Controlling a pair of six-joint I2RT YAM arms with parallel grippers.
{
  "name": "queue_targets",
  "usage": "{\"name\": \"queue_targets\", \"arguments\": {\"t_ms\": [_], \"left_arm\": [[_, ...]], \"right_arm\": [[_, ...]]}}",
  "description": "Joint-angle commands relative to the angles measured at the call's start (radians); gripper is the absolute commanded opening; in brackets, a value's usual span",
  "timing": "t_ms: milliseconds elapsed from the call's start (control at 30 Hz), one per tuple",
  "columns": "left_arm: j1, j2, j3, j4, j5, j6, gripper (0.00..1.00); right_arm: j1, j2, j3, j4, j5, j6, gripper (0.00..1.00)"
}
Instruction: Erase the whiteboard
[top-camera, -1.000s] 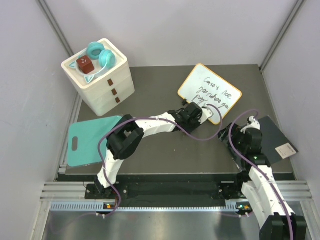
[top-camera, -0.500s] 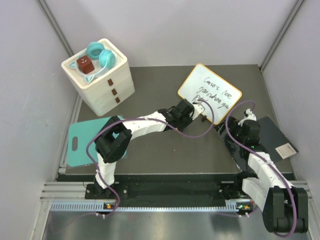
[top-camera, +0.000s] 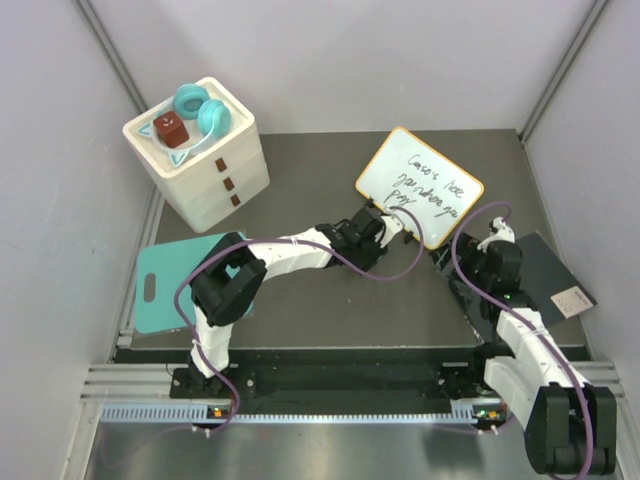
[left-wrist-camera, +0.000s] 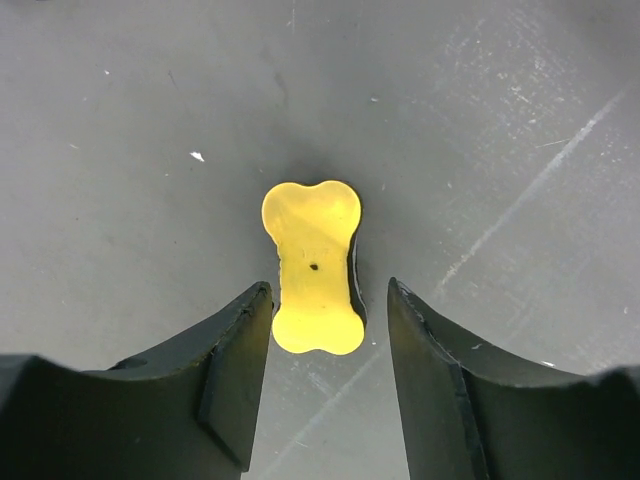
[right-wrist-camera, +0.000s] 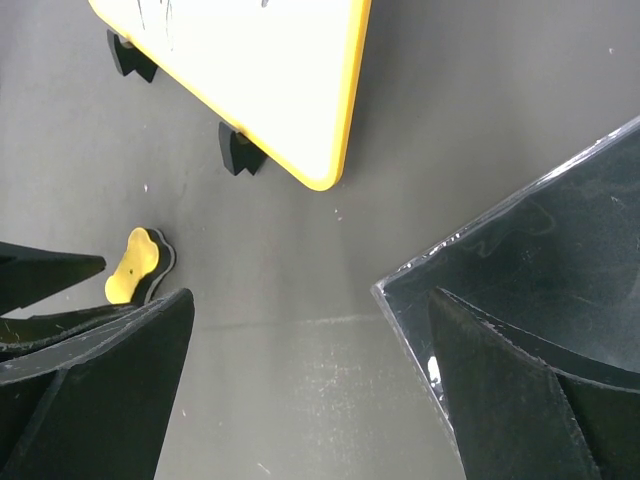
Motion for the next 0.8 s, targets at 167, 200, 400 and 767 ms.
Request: {"name": "queue_targets", "arguments": {"t_ms": [167,200,400,767], "left_arm": [[0.0,0.027,0.034,0.039,-0.032,0.003,0.55],[-0.002,0.038,0.047,0.037,-0.035,0.002,0.54],[0.007,0.082,0.068,0.028,-0.015,0.005,0.35],[0.049,0.061,0.058,0.034,0.034,-0.006,0.54]], "right_arm": [[-0.011,-0.026,0.03,0.011,-0.001,-0.013,0.98],[-0.011,-0.026,0.029,0.011,0.0,-0.013,0.98],[-0.052,-0.029,0.01,0.046,-0.059,-0.038,0.99],[-0.155,0.106,-0.008,0.216,-0.271,-0.009,0.99]]}}
